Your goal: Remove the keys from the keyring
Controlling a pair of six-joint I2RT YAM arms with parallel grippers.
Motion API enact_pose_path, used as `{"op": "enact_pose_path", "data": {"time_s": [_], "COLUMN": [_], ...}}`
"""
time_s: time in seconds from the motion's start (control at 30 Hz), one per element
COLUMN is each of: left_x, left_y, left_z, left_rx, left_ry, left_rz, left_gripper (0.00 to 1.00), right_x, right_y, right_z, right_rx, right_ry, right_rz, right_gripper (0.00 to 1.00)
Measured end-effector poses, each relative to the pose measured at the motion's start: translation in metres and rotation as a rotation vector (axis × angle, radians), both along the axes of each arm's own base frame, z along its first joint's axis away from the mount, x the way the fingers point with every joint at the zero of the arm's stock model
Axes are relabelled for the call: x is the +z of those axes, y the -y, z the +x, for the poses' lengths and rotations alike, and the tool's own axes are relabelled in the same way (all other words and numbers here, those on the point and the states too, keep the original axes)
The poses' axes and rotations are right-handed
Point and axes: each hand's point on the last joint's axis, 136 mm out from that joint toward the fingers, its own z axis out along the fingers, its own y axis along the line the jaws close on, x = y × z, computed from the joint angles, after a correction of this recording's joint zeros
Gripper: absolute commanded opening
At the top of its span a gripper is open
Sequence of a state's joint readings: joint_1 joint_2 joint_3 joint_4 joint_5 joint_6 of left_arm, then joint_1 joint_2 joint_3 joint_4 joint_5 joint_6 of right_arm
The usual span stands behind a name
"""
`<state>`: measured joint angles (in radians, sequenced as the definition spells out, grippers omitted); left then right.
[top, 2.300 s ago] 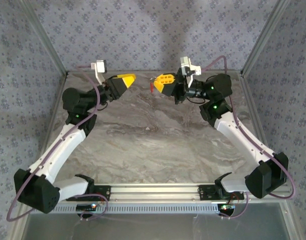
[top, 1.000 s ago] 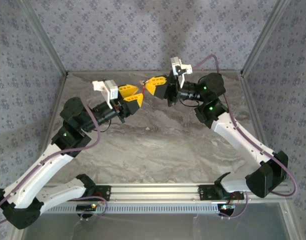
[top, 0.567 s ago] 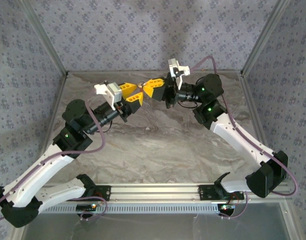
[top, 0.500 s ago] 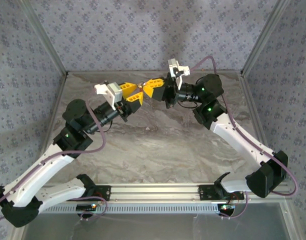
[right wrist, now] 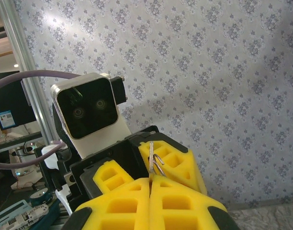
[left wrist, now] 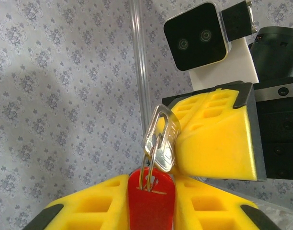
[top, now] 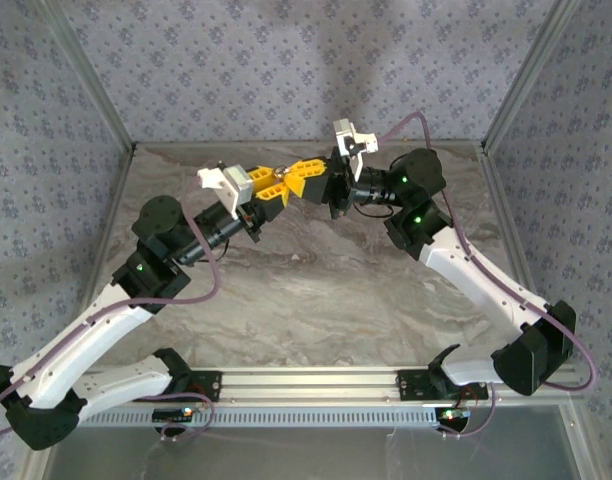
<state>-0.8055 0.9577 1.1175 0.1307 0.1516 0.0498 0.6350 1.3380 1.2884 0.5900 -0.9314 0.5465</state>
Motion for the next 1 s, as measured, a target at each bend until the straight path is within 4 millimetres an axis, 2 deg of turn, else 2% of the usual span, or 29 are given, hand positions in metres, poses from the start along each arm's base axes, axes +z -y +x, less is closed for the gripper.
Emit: {"op": "enact_pose_path", "data": {"time_s": [0.13, 0.3, 0.4, 0.53, 0.73, 0.87, 1.0], "left_x": [0.0, 0.001, 0.001, 0.001, -0.002, -0.002, 0.001], "left_y": [-0.001, -0.001, -0.001, -0.001, -0.007, -0.013, -0.018], "left_z": [0.001, 0.001, 0.001, 0.001, -0.001, -0.007, -0.012], "left_rx": [0.008, 0.011, 0.012, 0.017, 0.031, 0.032, 0.032], "left_ry": [0.007, 0.011, 0.013, 0.015, 0.01, 0.002, 0.007], "left_rz": [0.005, 0.006, 0.007, 0.01, 0.027, 0.03, 0.025], "left_gripper": [0.17, 0.18, 0.25, 0.3, 0.46, 0.49, 0.61], "right_x": [0.0, 0.0, 0.0, 0.0, -0.001, 0.002, 0.003], "right_y": [0.0, 0.0, 0.0, 0.0, 0.001, 0.005, 0.006], "right_z": [0.0, 0.0, 0.0, 0.0, -0.001, -0.001, -0.001], "right_rx": [0.0, 0.0, 0.0, 0.0, -0.002, -0.007, -0.013], "right_ry": [0.0, 0.0, 0.0, -0.002, -0.016, -0.018, -0.021], "right_rz": [0.0, 0.0, 0.001, -0.001, -0.012, -0.008, -0.004], "right_gripper": [0.0, 0.0, 0.0, 0.0, 0.0, 0.0, 0.0]}}
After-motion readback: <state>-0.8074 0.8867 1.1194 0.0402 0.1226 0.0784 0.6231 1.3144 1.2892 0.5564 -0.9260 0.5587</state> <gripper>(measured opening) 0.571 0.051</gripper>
